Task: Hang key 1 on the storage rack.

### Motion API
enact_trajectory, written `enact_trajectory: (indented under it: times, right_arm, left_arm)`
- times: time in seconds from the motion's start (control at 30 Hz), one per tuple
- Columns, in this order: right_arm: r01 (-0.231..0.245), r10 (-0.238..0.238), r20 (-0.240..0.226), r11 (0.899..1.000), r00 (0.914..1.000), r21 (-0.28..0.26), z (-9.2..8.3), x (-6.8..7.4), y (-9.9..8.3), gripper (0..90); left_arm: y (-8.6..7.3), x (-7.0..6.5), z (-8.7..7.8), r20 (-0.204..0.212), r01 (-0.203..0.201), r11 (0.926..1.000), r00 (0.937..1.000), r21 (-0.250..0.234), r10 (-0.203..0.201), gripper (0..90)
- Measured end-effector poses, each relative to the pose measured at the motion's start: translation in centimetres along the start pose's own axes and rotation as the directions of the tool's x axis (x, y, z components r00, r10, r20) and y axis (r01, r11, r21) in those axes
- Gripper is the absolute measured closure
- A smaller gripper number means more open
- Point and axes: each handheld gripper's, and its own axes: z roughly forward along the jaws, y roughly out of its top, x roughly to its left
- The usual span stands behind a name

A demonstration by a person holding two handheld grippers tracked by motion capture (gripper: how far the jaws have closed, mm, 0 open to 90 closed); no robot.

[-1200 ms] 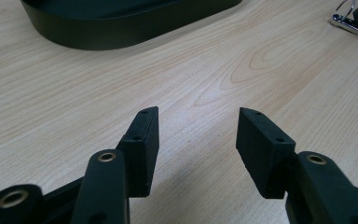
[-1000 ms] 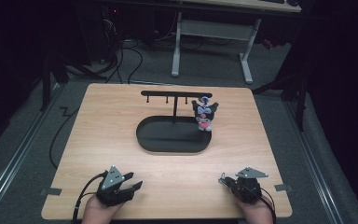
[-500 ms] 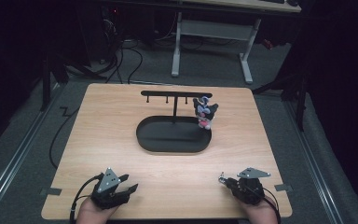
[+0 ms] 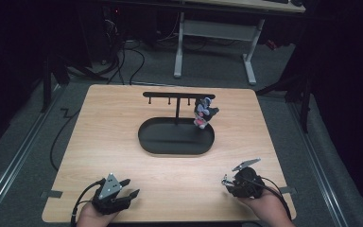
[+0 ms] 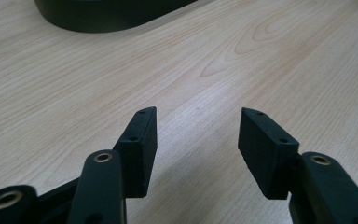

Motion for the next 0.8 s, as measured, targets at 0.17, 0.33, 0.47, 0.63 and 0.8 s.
enact_trajectory:
  times: [0.17,0.33,0.47,0.63,0.8]
  right_arm:
    - [-0.021,0.023,-0.017,0.998,0.9996,0.062,0.0,-0.1,1.4,58.4]
    - [-0.014,0.016,-0.018,0.992,0.9997,0.122,0.3,0.1,3.5,57.6]
    - [-0.014,0.016,-0.008,0.986,0.9998,0.163,0.8,0.1,4.3,58.2]
    - [-0.017,0.020,-0.014,0.983,0.9997,0.183,1.2,-0.3,4.7,71.2]
    - [-0.018,0.020,-0.006,0.983,0.9998,0.181,0.7,-0.9,4.6,82.4]
  left_arm:
    - [0.0,-0.3,0.0,0.010,-0.020,0.9998,0.9998,0.003,0.020,47.7]
    - [0.0,-0.2,-0.1,0.009,-0.016,0.9999,0.9998,-0.004,0.016,47.8]
    - [0.0,-0.1,-0.2,0.006,-0.010,0.9999,0.9999,-0.010,0.010,47.7]
    - [0.0,-0.1,-0.2,0.010,-0.012,0.9999,0.9999,-0.002,0.012,47.7]
    - [0.0,-0.3,0.0,0.015,-0.020,0.9998,0.9997,0.004,0.019,47.7]
